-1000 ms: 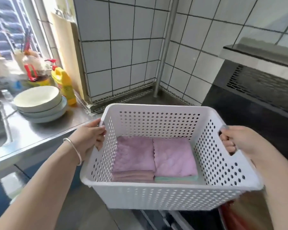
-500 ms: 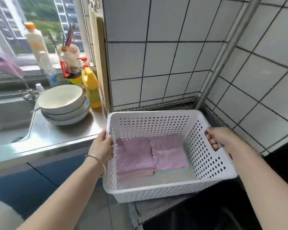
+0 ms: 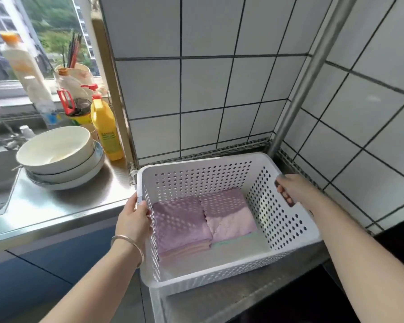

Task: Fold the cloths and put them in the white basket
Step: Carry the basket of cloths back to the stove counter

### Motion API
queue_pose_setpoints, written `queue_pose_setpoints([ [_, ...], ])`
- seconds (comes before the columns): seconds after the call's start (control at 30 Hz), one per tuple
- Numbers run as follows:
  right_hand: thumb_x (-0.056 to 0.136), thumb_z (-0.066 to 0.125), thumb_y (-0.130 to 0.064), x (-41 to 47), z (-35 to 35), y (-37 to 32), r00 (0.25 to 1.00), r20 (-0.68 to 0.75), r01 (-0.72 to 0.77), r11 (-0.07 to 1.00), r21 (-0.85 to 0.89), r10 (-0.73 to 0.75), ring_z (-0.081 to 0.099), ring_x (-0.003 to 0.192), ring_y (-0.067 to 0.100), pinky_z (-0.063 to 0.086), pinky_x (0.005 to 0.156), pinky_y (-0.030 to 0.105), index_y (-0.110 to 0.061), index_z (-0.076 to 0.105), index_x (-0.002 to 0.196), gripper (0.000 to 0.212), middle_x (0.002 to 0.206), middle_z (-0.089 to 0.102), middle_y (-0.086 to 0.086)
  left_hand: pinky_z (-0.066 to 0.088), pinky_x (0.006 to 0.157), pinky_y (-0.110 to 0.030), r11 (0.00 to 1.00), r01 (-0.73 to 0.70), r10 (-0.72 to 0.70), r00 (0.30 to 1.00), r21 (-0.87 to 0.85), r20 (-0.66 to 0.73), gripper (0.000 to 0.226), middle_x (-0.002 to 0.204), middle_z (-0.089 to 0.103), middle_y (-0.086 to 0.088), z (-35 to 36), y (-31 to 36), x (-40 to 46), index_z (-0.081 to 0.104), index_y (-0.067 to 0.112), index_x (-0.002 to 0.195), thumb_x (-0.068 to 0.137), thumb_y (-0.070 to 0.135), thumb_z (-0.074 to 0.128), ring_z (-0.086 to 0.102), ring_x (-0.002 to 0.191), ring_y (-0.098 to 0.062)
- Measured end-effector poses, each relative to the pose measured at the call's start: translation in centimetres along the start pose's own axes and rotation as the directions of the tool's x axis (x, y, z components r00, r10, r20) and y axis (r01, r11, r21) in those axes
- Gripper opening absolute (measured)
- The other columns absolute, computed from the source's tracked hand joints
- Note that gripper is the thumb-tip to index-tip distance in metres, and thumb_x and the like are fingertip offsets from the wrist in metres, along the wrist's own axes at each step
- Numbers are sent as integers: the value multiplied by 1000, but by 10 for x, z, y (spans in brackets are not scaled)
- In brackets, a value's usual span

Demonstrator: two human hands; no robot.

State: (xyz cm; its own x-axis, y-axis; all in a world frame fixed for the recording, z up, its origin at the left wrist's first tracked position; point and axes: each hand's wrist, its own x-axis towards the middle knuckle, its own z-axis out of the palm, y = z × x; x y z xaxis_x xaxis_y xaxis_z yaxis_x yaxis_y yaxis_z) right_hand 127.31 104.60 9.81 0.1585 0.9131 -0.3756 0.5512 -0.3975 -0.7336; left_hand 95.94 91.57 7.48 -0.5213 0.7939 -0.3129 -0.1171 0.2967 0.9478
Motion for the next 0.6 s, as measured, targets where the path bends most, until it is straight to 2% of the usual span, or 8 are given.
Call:
queue_pose_setpoints([
  [0.07, 97, 41, -28, 1, -6, 5, 998, -9, 55, 996, -67, -56, 39, 47, 17, 34, 48, 24, -8, 50, 63, 40, 52, 46, 3, 28, 48, -25, 1000, 11, -11, 1000, -24, -18, 36, 65, 46, -4, 7, -1, 6, 53, 27, 122, 97, 11, 33, 34, 52, -15],
  [0.17, 95, 46, -31, 1, -19, 12, 996, -9, 84, 982, -169, -87, 54, 66, 22, 41, 63, 29, -10, 56, 75, 31, 73, 59, 11, 30, 48, -24, 1000, 1, -1, 1000, -5, -28, 36, 65, 48, -4, 20, -4, 13, 52, 25, 125, 95, 13, 34, 36, 50, -16],
  [0.27, 94, 49, -26, 3, -31, 24, 997, -34, 57, 972, -227, -67, 61, 89, 28, 47, 77, 33, -11, 59, 100, 18, 95, 62, 13, 30, 48, -26, 1000, -16, 16, 999, -6, -31, 31, 60, 45, -3, 37, -6, 19, 55, 24, 113, 94, 13, 33, 36, 49, -18],
  [0.33, 92, 51, -26, 6, -37, 33, 996, -74, 34, 960, -279, -56, 59, 104, 29, 48, 85, 35, -10, 55, 120, 32, 113, 61, 11, 28, 49, -27, 1000, -27, 27, 999, -2, -39, 27, 59, 42, -4, 47, -6, 23, 55, 24, 106, 93, 13, 34, 34, 49, -18],
  [0.4, 90, 54, -26, 9, -43, 40, 991, -112, 25, 944, -330, -66, 55, 114, 29, 47, 94, 36, -12, 49, 133, 45, 130, 56, 10, 26, 46, -26, 999, -37, 37, 999, -5, -34, 29, 57, 41, -3, 58, -6, 26, 56, 18, 109, 92, 11, 33, 32, 46, -18],
  [0.5, 91, 52, -22, 10, -48, 48, 985, -154, 14, 926, -378, -78, 56, 110, 29, 45, 89, 33, -11, 52, 128, 39, 126, 58, 11, 26, 45, -24, 999, -33, 32, 998, -3, -49, 34, 57, 43, -3, 71, -6, 33, 54, 13, 118, 92, 12, 33, 32, 45, -17],
  [0.6, 94, 47, -21, 15, -48, 54, 975, -198, 11, 917, -398, -98, 55, 110, 29, 44, 86, 32, -9, 53, 125, 35, 125, 58, 13, 30, 46, -25, 999, -45, 46, 998, 24, -40, 34, 63, 46, -4, 78, -9, 39, 55, 15, 120, 93, 16, 33, 36, 48, -17],
])
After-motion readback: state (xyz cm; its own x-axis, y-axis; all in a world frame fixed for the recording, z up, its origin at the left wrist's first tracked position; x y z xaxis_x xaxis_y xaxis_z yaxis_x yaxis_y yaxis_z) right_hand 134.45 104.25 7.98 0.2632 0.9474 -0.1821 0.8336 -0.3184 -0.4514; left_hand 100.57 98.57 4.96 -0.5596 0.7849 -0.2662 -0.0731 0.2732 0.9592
